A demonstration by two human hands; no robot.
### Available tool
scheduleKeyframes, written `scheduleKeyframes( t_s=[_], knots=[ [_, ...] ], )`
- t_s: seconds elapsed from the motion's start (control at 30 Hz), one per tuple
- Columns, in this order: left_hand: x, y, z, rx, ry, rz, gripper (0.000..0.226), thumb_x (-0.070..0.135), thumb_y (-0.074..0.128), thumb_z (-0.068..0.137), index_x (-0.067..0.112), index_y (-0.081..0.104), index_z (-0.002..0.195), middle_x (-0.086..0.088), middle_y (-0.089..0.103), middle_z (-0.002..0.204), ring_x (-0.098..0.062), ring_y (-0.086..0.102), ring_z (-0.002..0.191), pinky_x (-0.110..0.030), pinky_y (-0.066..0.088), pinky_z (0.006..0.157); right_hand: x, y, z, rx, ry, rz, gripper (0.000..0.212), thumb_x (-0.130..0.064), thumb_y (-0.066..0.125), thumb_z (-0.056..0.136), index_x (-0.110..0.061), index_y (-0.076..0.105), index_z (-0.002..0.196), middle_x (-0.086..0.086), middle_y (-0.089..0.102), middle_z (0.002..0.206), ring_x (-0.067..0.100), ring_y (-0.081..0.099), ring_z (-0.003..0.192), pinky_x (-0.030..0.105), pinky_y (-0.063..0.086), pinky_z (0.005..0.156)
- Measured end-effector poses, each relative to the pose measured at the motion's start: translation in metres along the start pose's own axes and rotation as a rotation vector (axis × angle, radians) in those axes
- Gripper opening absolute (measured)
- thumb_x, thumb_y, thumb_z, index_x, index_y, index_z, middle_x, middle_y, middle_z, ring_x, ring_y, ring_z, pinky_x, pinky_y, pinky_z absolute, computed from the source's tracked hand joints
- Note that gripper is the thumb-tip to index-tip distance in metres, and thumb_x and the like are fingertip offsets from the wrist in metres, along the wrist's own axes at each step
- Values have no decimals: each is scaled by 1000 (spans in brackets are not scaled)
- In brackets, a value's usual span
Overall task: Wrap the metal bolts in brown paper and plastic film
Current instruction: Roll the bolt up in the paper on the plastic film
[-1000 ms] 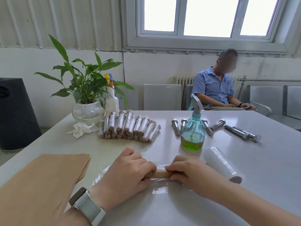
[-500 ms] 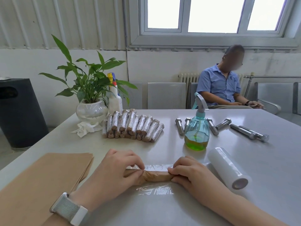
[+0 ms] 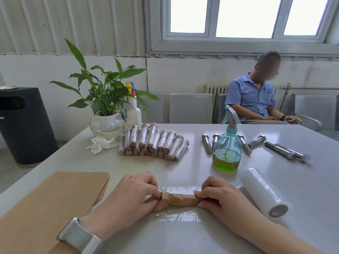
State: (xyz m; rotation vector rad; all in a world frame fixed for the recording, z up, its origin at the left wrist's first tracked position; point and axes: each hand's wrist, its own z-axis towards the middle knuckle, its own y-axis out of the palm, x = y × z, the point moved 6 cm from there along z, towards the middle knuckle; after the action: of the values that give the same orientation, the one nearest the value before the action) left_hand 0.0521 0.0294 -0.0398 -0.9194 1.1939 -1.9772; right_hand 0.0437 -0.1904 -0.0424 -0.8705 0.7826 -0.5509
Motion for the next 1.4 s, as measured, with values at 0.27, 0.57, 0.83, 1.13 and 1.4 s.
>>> scheduleKeyframes(
  t_s=[0.27, 0.57, 0.83, 1.13, 1.4],
  knots=[
    [-3, -3, -2, -119, -71, -106, 19, 64, 62, 79, 46, 60, 73, 30, 57, 93, 7, 49, 92, -15, 26, 89, 0, 0, 1, -11, 18, 8, 13, -24, 72, 88, -21, 77, 100, -12, 57, 97, 0, 52, 86, 7, 34, 77],
    [-13, 0, -1, -120, -275, -294, 20, 46, 80, 74, 46, 64, 86, 30, 68, 82, 2, 59, 82, -18, 43, 84, 1, -1, 0, -26, 27, 27, 13, -23, 74, 87, -23, 77, 99, -13, 58, 97, -8, 50, 84, 6, 35, 76],
    [-13, -1, -2, -32, -263, -213, 24, 38, 78, 79, 44, 61, 62, 15, 59, 87, 1, 56, 81, -21, 38, 80, 1, -1, 0, -8, 32, 23, 11, -23, 74, 86, -22, 77, 97, -13, 58, 96, -2, 53, 85, 7, 36, 76],
    [9, -1, 0, 67, -154, 56, 23, 45, 59, 80, 36, 44, 67, 18, 54, 83, -6, 52, 73, -24, 31, 88, 1, 0, 1, -9, 39, 20, 12, -23, 74, 86, -21, 77, 97, -13, 59, 97, 0, 55, 87, 8, 37, 77],
    [4, -4, -4, 95, -268, -56, 15, 47, 67, 74, 37, 57, 68, 43, 56, 75, 3, 57, 72, -19, 31, 90, 1, -1, 1, -8, 44, 19, 13, -23, 74, 86, -22, 76, 98, -12, 59, 97, 4, 55, 88, 11, 40, 78]
  ],
)
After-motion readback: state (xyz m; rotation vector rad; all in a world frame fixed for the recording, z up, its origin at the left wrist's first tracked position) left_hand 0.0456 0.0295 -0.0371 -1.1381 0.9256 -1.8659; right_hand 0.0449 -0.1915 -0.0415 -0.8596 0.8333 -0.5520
